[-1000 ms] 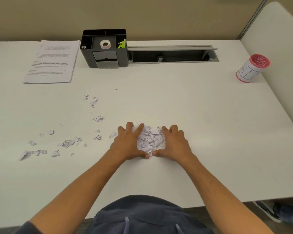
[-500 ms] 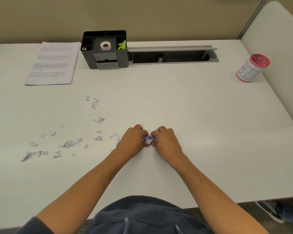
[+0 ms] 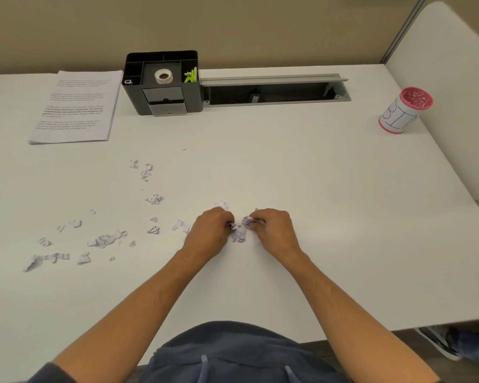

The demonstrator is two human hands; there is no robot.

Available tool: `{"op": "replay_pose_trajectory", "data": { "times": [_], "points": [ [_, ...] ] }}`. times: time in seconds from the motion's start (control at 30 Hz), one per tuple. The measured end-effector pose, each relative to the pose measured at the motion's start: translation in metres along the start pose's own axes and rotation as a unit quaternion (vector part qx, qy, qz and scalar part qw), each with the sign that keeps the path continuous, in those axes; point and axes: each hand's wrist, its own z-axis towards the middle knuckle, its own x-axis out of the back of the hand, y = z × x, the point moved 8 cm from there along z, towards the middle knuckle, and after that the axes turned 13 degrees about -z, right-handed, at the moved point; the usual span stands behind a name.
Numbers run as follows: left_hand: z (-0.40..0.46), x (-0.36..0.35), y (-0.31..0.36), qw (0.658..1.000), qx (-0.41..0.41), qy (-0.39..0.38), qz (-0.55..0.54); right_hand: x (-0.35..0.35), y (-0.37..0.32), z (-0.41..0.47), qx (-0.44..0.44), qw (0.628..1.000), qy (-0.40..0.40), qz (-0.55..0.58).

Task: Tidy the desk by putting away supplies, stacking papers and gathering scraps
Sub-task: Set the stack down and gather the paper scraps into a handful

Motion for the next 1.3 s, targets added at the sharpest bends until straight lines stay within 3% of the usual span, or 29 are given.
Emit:
{"op": "replay_pose_trajectory", "data": {
  "times": [0.13,0.27,0.4,0.8,0.97,1.3],
  "points": [
    [0.005,0.011,-0.003,0.995,0.046,0.032,-0.082,0.007,0.025,0.001,-0.090,0.985,-0.019,0.149],
    [0.014,0.023,-0.001,0.980,0.073,0.070,-0.171,0.011,0.047,0.001,-0.141,0.934,-0.030,0.327],
    [0.030,0.020,0.016,0.966,0.082,0.053,-0.240,0.027,0.065,0.000,-0.162,0.881,-0.024,0.443],
    [0.121,-0.044,0.117,0.933,0.059,-0.044,-0.352,0.101,0.166,0.005,-0.215,0.817,0.078,0.529],
    [0.170,-0.073,0.170,0.928,0.028,-0.073,-0.363,0.139,0.202,0.017,-0.209,0.809,0.119,0.536],
    [0.290,-0.106,0.285,0.943,-0.024,-0.061,-0.327,0.162,0.251,0.028,-0.231,0.801,0.114,0.540]
  ]
}}
